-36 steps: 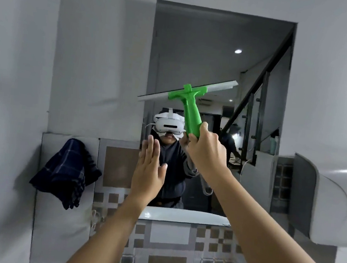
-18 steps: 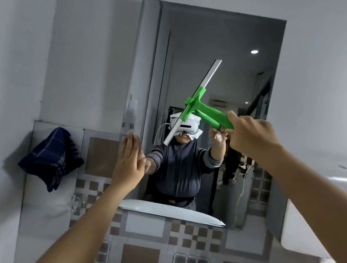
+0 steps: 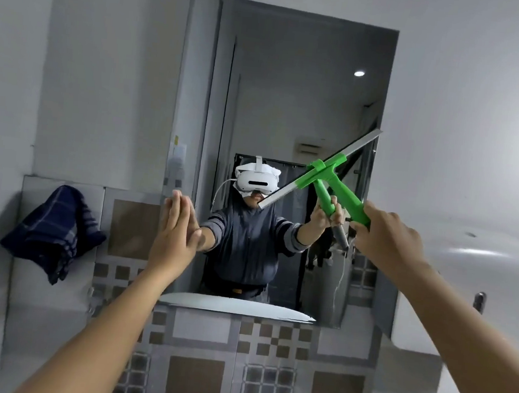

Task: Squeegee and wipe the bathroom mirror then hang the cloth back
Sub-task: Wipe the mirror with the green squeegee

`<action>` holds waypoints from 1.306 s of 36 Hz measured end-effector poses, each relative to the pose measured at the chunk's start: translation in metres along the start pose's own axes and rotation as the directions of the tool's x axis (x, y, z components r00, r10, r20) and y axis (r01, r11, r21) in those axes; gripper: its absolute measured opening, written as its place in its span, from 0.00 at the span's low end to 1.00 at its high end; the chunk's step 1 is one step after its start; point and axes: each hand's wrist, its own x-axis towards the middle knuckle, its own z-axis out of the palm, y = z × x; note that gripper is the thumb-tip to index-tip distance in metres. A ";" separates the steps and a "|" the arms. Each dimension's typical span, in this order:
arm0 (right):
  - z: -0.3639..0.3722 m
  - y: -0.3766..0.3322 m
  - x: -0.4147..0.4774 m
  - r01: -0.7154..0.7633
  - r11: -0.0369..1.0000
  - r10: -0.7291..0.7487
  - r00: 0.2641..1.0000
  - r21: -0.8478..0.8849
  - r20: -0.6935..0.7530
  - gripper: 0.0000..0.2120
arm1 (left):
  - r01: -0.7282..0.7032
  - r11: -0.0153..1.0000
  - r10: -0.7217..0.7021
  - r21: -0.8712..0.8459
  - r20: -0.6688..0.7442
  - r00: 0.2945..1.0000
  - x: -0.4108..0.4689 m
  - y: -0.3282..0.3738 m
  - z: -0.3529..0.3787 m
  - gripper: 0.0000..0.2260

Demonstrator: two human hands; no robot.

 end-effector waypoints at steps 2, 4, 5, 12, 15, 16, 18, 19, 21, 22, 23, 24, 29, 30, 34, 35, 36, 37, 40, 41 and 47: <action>0.005 -0.009 -0.010 -0.058 0.997 0.058 0.998 0.047 0.004 0.09 | -0.024 1.000 0.024 -0.006 -0.008 1.000 -0.003 0.000 -0.003 0.35; 0.012 -0.019 -0.019 -0.119 0.988 0.118 0.993 0.102 0.012 0.10 | -0.048 0.999 0.048 -0.021 -0.003 0.999 -0.005 0.000 -0.008 0.35; 0.015 -0.024 -0.023 -0.159 0.978 0.157 0.987 0.137 0.026 0.11 | -0.065 0.998 0.065 -0.025 0.005 0.998 -0.006 -0.001 -0.011 0.35; 0.039 -0.067 -0.045 -0.355 0.841 0.355 0.932 0.408 0.081 0.10 | -0.189 0.982 0.188 0.005 0.051 0.981 -0.009 -0.015 -0.018 0.36; 0.051 -0.094 -0.049 -0.441 0.728 0.453 0.884 0.525 0.114 0.12 | -0.216 0.976 0.215 0.013 0.059 0.975 -0.009 -0.019 -0.018 0.37; 0.055 -0.104 -0.049 -0.464 0.673 0.486 0.865 0.577 0.129 0.12 | -0.221 0.975 0.220 0.008 0.060 0.974 -0.009 -0.021 -0.017 0.37; 0.060 -0.128 -0.049 -0.487 0.544 0.535 0.828 0.683 0.165 0.13 | -0.242 0.970 0.243 -0.023 0.047 0.969 -0.009 -0.023 -0.016 0.37; 0.063 -0.139 -0.047 -0.494 0.479 0.558 0.810 0.726 0.182 0.14 | -0.261 0.964 0.263 -0.044 0.035 0.964 -0.010 -0.025 -0.016 0.37; 0.064 -0.159 -0.043 -0.496 0.366 0.596 0.775 0.788 0.211 0.14 | -0.307 0.950 0.309 -0.057 0.012 0.951 -0.011 -0.029 -0.016 0.36; 0.065 -0.168 -0.040 -0.496 0.328 0.614 0.758 0.804 0.218 0.14 | -0.331 0.942 0.332 -0.051 0.009 0.943 -0.011 -0.032 -0.015 0.37; 0.065 -0.176 -0.038 -0.496 0.299 0.634 0.742 0.815 0.219 0.15 | -0.349 0.936 0.350 -0.041 0.012 0.937 -0.010 -0.035 -0.015 0.37; 0.065 -0.183 -0.035 -0.489 0.271 0.649 0.729 0.829 0.218 0.16 | -0.356 0.934 0.357 -0.029 0.025 0.934 -0.009 -0.038 -0.014 0.38; 0.065 -0.219 -0.024 -0.428 0.239 0.652 0.736 0.872 0.183 0.14 | -0.372 0.928 0.366 0.033 0.112 0.924 -0.013 -0.044 -0.017 0.37; 0.066 -0.225 -0.023 -0.419 0.254 0.641 0.748 0.872 0.173 0.13 | -0.375 0.926 0.370 0.028 0.118 0.922 -0.015 -0.043 -0.020 0.35; 0.067 -0.250 -0.021 -0.380 0.376 0.574 0.812 0.845 0.110 0.15 | -0.388 0.922 0.385 0.002 0.127 0.914 -0.017 -0.044 -0.023 0.31; 0.067 -0.256 -0.021 -0.377 0.416 0.551 0.828 0.828 0.101 0.15 | -0.399 0.917 0.396 -0.006 0.129 0.909 -0.017 -0.046 -0.022 0.33; 0.067 -0.262 -0.022 -0.377 0.460 0.526 0.845 0.804 0.096 0.15 | -0.407 0.914 0.404 -0.008 0.126 0.906 -0.018 -0.048 -0.022 0.36; 0.068 -0.266 -0.023 -0.373 0.508 0.497 0.863 0.777 0.089 0.14 | -0.407 0.913 0.405 -0.005 0.124 0.906 -0.020 -0.049 -0.022 0.38; 0.074 -0.272 -0.028 -0.334 0.650 0.404 0.913 0.682 0.062 0.14 | -0.382 0.923 0.385 -0.046 0.105 0.917 -0.027 -0.051 -0.021 0.32; 0.076 -0.271 -0.030 -0.315 0.687 0.376 0.925 0.655 0.050 0.14 | -0.366 0.928 0.371 -0.068 0.094 0.924 -0.029 -0.051 -0.019 0.30; 0.082 -0.242 -0.037 -0.189 0.853 0.215 0.977 0.487 0.003 0.20 | -0.284 0.957 0.286 -0.051 0.043 0.957 -0.037 -0.054 0.002 0.32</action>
